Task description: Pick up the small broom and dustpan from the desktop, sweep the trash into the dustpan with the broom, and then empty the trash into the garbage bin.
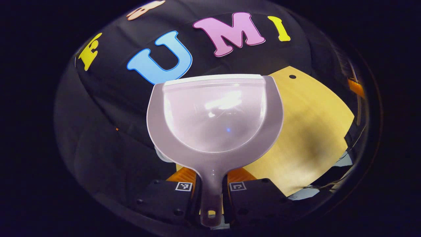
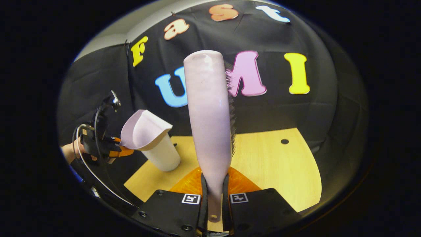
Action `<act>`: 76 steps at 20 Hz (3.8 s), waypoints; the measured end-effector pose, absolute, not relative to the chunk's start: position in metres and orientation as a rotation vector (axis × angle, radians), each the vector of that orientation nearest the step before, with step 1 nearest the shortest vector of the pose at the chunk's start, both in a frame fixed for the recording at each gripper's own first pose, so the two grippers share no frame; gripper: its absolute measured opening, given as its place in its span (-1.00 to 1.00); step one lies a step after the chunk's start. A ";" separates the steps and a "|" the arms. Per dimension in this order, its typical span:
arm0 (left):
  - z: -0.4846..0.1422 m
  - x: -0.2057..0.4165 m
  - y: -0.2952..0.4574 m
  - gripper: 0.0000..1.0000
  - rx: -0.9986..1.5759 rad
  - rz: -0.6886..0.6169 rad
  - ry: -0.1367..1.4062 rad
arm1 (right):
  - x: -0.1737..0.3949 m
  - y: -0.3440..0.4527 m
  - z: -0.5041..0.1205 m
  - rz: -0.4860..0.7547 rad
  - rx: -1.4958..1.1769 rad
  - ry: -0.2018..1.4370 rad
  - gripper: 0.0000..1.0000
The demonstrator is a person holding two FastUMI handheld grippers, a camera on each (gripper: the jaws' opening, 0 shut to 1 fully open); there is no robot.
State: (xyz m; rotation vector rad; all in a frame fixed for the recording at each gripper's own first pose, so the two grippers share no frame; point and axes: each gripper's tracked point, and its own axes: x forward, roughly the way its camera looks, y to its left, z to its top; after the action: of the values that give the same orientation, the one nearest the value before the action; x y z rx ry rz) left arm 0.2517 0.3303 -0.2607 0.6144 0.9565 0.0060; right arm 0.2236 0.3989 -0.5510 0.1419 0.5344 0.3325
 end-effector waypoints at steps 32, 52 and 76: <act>-0.454 0.194 0.267 -0.49 0.204 0.114 1.557 | 0.212 0.403 -0.687 0.058 -0.006 1.562 -0.60; -0.430 0.196 0.257 -0.27 0.268 0.047 1.526 | 0.211 0.404 -0.666 0.086 -0.001 1.536 0.05; -0.254 0.188 0.176 0.65 0.211 -0.193 0.902 | 0.175 0.378 -0.512 0.113 0.083 1.119 0.89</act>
State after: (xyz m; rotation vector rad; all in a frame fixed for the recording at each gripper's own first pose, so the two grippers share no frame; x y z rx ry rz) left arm 0.1877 0.1762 -0.2536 0.2110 0.9024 -0.1926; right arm 0.1751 0.3775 -0.5120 0.0834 1.1186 0.1130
